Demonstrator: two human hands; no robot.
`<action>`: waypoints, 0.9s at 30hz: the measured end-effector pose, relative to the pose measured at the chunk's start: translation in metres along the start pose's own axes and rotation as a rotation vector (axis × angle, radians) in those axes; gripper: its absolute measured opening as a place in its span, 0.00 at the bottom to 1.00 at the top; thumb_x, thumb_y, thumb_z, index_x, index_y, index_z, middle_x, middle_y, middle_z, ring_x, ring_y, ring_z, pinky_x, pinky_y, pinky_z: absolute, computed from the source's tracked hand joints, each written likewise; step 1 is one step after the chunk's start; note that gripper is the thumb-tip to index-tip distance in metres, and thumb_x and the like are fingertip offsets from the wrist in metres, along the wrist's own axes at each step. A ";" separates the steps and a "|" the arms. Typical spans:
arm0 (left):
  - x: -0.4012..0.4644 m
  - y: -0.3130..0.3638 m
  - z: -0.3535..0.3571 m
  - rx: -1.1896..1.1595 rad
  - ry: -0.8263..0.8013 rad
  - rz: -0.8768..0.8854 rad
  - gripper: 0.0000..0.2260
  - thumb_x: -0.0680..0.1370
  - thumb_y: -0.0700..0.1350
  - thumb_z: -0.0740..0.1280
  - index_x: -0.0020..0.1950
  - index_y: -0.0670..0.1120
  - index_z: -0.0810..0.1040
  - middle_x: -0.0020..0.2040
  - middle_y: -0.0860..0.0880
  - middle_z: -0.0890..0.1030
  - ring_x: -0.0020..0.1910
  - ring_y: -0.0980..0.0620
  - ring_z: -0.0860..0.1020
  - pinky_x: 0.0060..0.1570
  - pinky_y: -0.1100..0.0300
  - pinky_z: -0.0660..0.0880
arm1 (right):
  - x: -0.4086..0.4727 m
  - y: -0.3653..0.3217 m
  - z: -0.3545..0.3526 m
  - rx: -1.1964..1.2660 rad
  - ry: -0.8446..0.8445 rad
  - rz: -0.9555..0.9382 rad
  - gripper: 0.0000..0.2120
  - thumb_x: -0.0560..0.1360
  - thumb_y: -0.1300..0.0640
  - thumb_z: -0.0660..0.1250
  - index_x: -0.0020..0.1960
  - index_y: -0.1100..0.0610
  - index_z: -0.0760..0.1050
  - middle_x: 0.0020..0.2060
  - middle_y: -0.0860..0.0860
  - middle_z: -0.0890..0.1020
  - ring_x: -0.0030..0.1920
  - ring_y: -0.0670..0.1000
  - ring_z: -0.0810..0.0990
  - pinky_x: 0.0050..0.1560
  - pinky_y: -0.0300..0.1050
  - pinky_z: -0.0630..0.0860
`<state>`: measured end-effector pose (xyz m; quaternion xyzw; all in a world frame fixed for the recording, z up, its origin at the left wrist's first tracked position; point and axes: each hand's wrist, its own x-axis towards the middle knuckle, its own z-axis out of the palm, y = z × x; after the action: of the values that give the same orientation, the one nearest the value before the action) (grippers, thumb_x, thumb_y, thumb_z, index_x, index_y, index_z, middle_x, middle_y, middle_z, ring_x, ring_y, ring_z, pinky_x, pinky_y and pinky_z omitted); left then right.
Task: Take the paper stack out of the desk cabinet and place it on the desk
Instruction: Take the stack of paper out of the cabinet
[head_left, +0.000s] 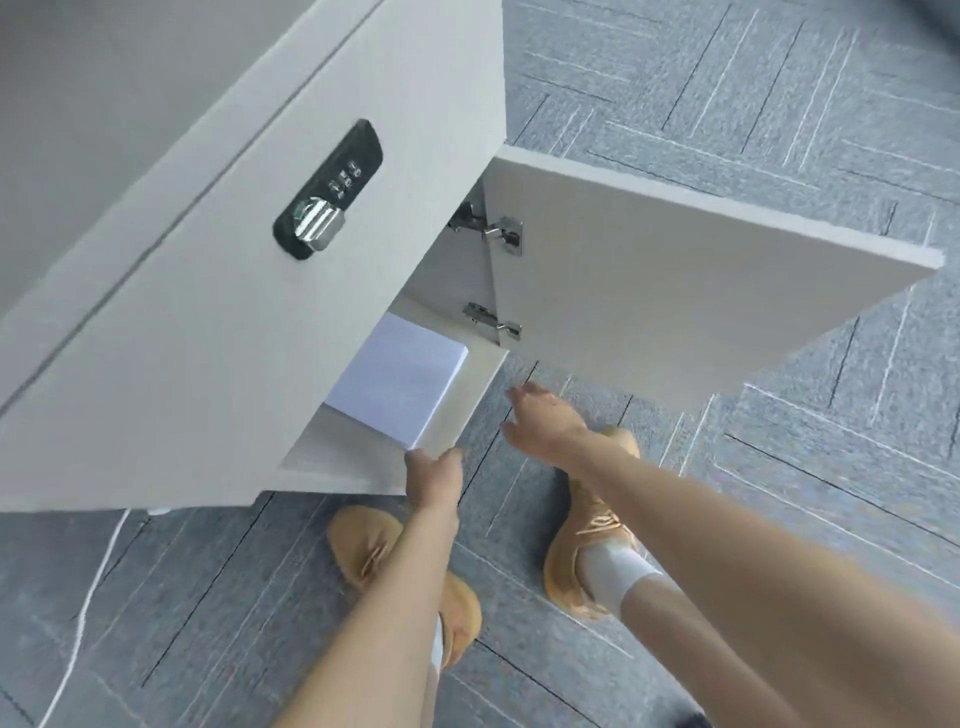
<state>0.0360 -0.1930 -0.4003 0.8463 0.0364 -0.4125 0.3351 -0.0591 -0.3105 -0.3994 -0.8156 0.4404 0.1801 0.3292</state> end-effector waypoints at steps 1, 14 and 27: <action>0.011 -0.004 0.006 -0.033 0.004 -0.039 0.21 0.73 0.40 0.64 0.65 0.35 0.70 0.63 0.31 0.78 0.62 0.33 0.77 0.54 0.47 0.78 | 0.011 0.003 0.003 0.021 -0.001 0.005 0.23 0.80 0.54 0.62 0.73 0.58 0.67 0.68 0.57 0.72 0.65 0.59 0.76 0.65 0.56 0.76; 0.134 0.004 0.024 -0.049 0.320 -0.172 0.21 0.72 0.42 0.68 0.61 0.33 0.71 0.57 0.34 0.79 0.52 0.34 0.80 0.51 0.44 0.78 | 0.132 -0.006 0.034 0.253 -0.079 0.061 0.28 0.80 0.48 0.64 0.75 0.60 0.64 0.67 0.60 0.72 0.69 0.61 0.72 0.69 0.56 0.70; 0.205 -0.019 0.028 -0.395 0.269 -0.270 0.19 0.66 0.45 0.70 0.53 0.38 0.79 0.58 0.34 0.81 0.44 0.37 0.78 0.36 0.62 0.69 | 0.227 -0.036 0.063 0.208 0.036 -0.030 0.32 0.80 0.49 0.63 0.78 0.61 0.57 0.75 0.58 0.63 0.73 0.60 0.63 0.70 0.54 0.66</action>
<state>0.1454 -0.2391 -0.5709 0.7992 0.2729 -0.3224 0.4277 0.0949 -0.3884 -0.5639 -0.7866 0.4502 0.1139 0.4070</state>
